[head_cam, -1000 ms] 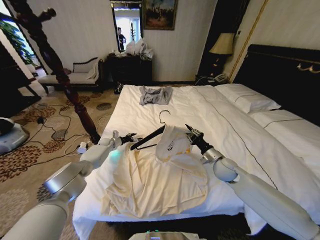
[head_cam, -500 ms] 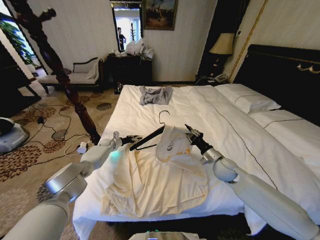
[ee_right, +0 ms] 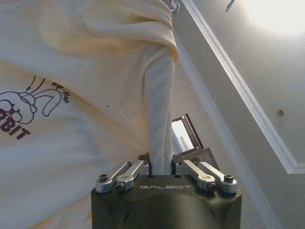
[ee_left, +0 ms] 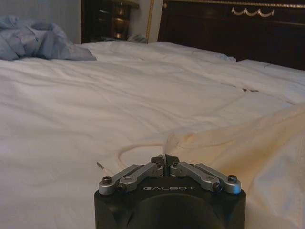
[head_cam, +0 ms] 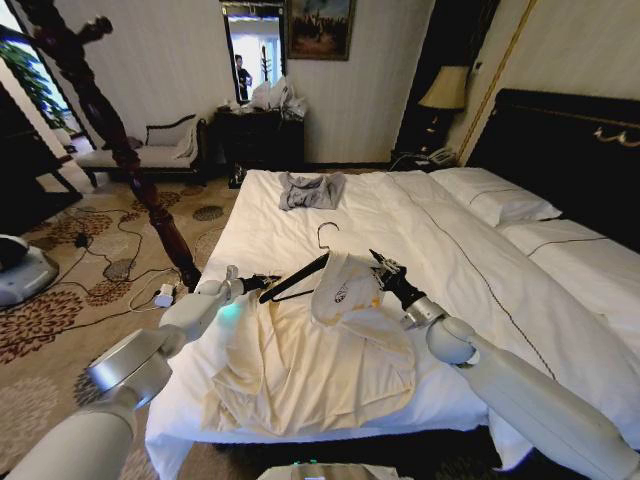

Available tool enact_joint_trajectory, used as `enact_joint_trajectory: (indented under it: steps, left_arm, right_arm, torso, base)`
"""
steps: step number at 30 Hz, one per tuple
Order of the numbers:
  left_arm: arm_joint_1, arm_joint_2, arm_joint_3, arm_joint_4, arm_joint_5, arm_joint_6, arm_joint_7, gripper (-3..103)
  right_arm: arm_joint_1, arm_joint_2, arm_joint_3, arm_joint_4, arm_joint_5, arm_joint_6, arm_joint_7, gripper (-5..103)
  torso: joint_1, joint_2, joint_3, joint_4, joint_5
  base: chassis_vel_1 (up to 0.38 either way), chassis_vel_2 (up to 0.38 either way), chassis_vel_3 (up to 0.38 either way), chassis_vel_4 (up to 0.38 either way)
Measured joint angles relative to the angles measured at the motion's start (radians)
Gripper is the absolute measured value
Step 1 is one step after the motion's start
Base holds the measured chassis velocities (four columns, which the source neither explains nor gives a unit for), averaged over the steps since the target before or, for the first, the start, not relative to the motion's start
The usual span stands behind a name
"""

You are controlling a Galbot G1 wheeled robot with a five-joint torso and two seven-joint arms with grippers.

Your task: Pick up the clothes from the bed and hang them on the clothes hanger.

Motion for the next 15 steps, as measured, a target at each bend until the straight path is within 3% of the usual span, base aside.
enact_joint_trajectory:
  steps: [6, 10, 15]
  left_arm:
    - [0.055, 0.063, -0.074, -0.149, -0.081, 0.011, -0.104, 1]
    - [0.106, 0.154, -0.096, -0.366, -0.183, 0.03, -0.182, 1]
    - [0.134, 0.229, -0.12, -0.506, -0.241, 0.038, -0.216, 1]
  right_arm:
    - [-0.006, 0.006, 0.007, -0.001, 0.002, -0.005, 0.003, 19]
    - [-0.011, 0.009, 0.006, -0.001, 0.032, -0.03, 0.007, 19]
    - [0.003, 0.009, 0.005, -0.001, 0.034, -0.043, -0.007, 19]
  torso:
    - [0.0, 0.0, 0.0, 0.0001, 0.0]
    - [0.0, 0.0, 0.0, 0.0001, 0.0001]
    - [0.0, 0.0, 0.0, -0.0001, -0.0002]
  base:
    - [0.0, 0.0, 0.0, 0.0]
    - [0.0, 0.0, 0.0, 0.0]
    - [0.0, 0.0, 0.0, 0.0]
